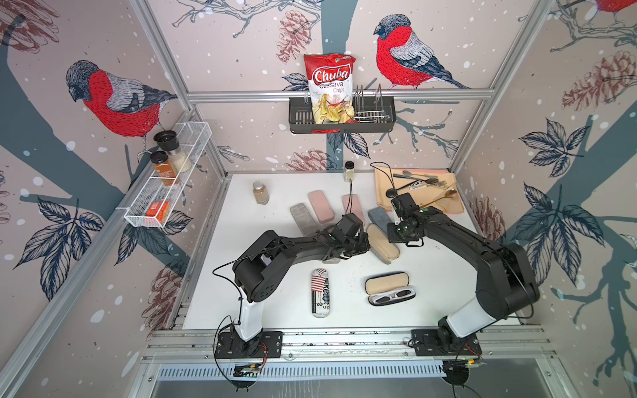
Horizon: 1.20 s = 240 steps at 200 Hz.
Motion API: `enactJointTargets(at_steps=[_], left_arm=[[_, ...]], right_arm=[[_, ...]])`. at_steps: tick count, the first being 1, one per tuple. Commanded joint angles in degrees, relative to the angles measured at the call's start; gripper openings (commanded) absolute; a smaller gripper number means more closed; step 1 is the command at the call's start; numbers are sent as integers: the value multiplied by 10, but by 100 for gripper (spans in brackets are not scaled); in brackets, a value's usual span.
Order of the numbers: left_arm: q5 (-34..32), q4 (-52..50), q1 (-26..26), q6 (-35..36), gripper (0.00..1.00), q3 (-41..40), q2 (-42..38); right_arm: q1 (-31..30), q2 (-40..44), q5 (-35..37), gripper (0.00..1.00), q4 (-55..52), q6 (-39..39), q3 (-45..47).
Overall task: Close the glasses case
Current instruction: Close the glasses case at the center of the board.
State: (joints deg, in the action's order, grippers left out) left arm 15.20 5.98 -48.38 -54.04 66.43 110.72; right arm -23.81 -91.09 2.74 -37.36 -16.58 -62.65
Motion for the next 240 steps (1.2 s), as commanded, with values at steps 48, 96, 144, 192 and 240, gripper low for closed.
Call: enactJointTargets(at_steps=[48,96,144,192,240], left_arm=[[6,26,-1,-4,0,-22,6],[6,30,-1,-5,0,-20,13],[10,36,0,-6,0,-20,21],[11,38,0,-5,0,-20,21],[10,35,0,-3,0,-22,20]], right_arm=[[4,-14,-19,10,-2,6,2],[-2,-25,-39,11,-2,10,3],[-43,-28,-62,13,3,22,-9],[-61,-36,-54,13,1,15,-21],[-65,-23,-57,13,-1,10,-25]])
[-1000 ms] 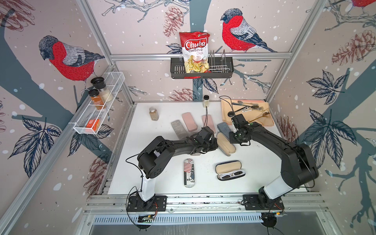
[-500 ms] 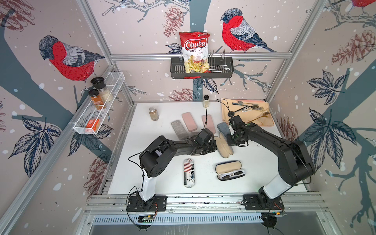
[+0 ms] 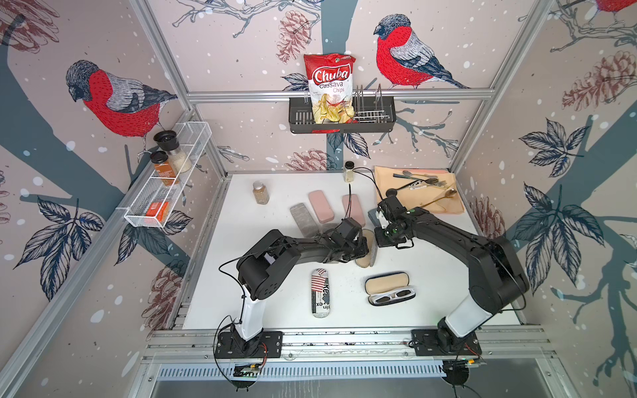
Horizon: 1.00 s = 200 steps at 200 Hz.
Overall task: Close the glasses case
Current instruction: Close the glasses case at the center of the board.
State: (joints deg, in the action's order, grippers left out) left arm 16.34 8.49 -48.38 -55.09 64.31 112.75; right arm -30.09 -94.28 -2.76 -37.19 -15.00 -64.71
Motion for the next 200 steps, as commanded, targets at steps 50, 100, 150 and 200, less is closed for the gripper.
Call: enactJointTargets(at_steps=[50,100,150,200], left_arm=[[-15,-4,3,10,0,-5,-12],[-19,-8,14,15,0,-18,-23],[-56,-67,23,32,0,-24,-55],[-111,-155,25,51,0,-18,-88]], right_arm=[[-12,7,-12,14,-4,-3,-9],[-24,-8,-11,15,-5,-4,-19],[-24,-10,-6,15,-11,-5,-27],[-30,-10,-4,15,-16,-6,-31]])
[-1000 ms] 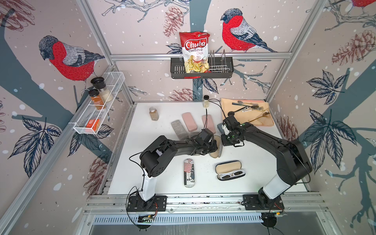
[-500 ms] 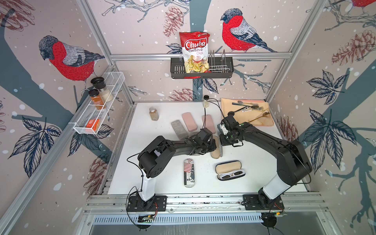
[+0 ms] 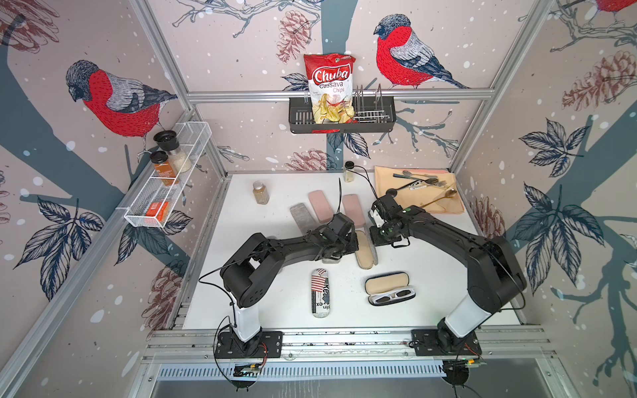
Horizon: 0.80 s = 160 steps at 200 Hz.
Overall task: Close the glasses case
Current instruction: Close the glasses case at the center of the board.
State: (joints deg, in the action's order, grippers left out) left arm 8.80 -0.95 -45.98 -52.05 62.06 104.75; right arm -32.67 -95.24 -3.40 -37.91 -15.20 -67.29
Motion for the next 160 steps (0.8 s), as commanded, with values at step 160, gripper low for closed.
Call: enactJointTargets(at_steps=[160], left_arm=[[11,30,1,-10,0,-25,35]], right_arm=[[-32,-13,-3,16,-8,-10,-6]])
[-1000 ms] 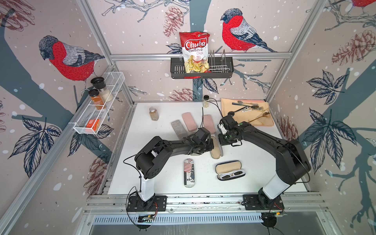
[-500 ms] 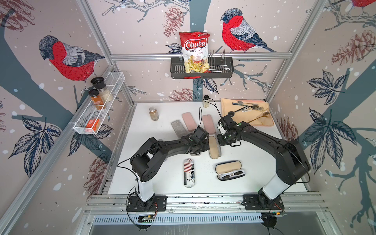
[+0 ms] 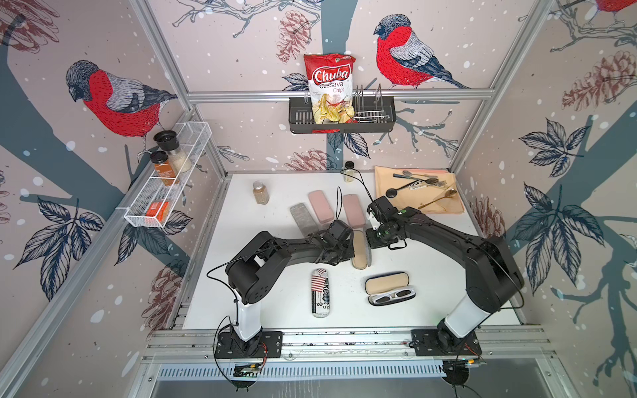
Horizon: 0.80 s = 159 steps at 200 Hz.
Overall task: Close the glasses case
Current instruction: Close the glasses case at the center of the board.
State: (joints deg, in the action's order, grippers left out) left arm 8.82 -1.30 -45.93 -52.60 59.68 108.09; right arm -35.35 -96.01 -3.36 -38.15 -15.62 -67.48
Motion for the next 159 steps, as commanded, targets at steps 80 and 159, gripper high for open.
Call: enactJointTargets(at_steps=[80,159], left_arm=[[16,48,1,-5,0,-1,-2],[16,47,1,-4,0,-3,-2]], right_arm=[[-18,-11,-28,16,9,-15,-7],[-26,-19,-54,16,27,-17,-6]])
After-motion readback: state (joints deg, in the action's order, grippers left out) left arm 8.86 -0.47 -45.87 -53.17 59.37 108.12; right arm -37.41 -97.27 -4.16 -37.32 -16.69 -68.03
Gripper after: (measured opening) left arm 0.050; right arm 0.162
